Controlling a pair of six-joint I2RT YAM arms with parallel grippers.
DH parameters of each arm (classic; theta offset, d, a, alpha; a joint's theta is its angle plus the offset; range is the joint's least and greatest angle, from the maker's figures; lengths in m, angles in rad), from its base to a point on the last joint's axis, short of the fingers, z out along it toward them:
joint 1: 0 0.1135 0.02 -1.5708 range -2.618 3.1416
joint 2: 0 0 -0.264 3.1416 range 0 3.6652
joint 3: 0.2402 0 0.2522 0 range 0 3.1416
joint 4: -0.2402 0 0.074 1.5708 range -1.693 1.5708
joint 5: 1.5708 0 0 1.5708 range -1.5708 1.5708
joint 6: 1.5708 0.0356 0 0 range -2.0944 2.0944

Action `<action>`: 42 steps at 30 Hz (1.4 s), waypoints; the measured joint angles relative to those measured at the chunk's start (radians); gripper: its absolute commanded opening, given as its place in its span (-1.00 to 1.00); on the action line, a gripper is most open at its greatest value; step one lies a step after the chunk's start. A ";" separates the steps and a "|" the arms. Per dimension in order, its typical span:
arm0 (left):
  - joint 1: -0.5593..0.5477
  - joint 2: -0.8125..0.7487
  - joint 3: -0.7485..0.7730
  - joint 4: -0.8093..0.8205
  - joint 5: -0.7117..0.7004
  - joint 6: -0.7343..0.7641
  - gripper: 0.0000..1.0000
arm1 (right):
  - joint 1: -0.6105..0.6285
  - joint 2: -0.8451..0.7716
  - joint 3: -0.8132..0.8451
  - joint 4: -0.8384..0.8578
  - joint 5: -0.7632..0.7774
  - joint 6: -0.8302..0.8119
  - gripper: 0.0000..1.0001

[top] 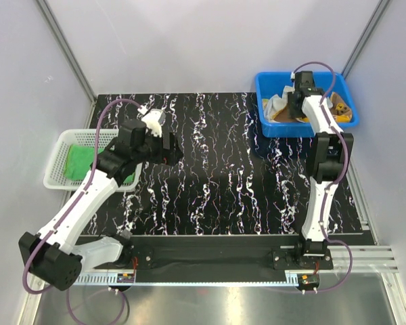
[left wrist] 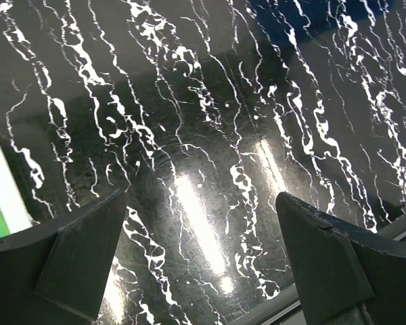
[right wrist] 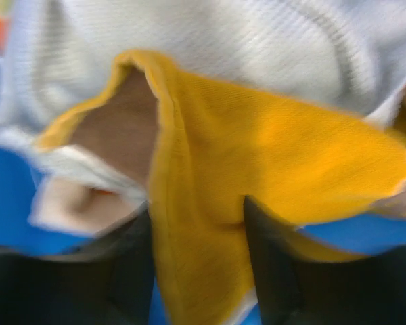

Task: Fold and stack the towels
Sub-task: Grab crumpled towel, then move the towel to the center of the board

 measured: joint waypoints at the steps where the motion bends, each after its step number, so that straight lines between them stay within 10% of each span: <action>1: 0.000 0.004 0.000 0.002 0.005 0.000 0.98 | -0.005 0.023 0.029 -0.008 0.021 -0.016 -0.48; 3: 0.000 0.015 0.000 0.004 0.010 0.000 0.97 | -0.011 0.061 0.096 -0.030 0.063 -0.034 -1.00; 13: 0.014 0.032 0.000 0.028 0.023 -0.016 0.98 | -0.017 -0.002 0.543 -0.221 0.026 0.069 -1.00; 27: 0.024 -0.060 0.007 0.008 0.088 -0.007 0.89 | 0.004 -1.163 -0.284 0.108 -0.788 0.465 -1.00; 36: 0.004 -0.175 -0.066 0.074 0.273 0.006 0.81 | 0.005 -1.100 -0.818 0.034 -0.939 0.533 -0.95; 42: -0.041 0.034 -0.076 0.168 0.310 -0.011 0.68 | 0.006 -0.993 -0.972 0.017 -0.921 0.535 -0.95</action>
